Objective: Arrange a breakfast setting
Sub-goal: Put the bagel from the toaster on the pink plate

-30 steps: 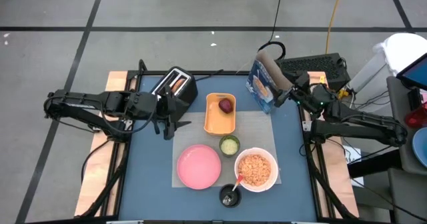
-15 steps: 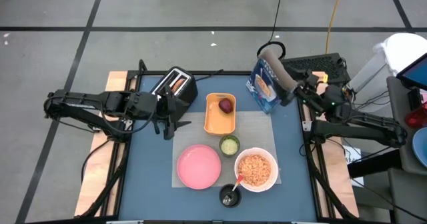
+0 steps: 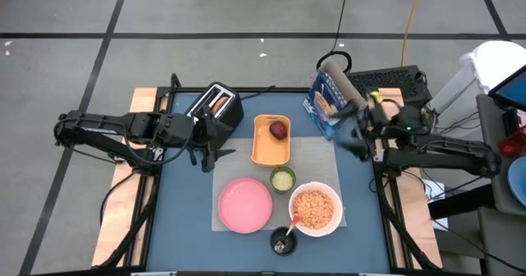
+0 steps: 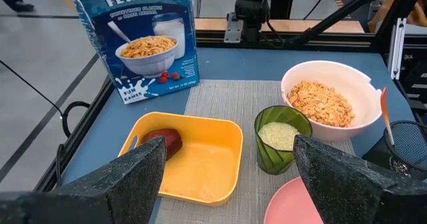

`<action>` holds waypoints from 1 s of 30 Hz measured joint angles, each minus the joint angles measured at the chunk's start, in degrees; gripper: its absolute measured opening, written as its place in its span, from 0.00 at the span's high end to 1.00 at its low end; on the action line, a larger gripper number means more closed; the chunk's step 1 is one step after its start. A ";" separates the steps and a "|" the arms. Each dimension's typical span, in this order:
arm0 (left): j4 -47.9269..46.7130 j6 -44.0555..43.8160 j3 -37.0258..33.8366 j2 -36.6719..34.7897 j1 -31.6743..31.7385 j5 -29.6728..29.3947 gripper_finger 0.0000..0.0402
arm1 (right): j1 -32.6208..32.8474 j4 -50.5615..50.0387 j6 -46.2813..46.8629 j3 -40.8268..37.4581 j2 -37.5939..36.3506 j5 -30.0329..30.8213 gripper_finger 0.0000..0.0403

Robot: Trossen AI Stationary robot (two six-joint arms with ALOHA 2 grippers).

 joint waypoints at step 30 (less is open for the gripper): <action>24.30 2.30 -0.08 9.88 0.54 -0.03 0.18 | 10.09 -4.06 -12.52 4.14 24.27 6.64 0.01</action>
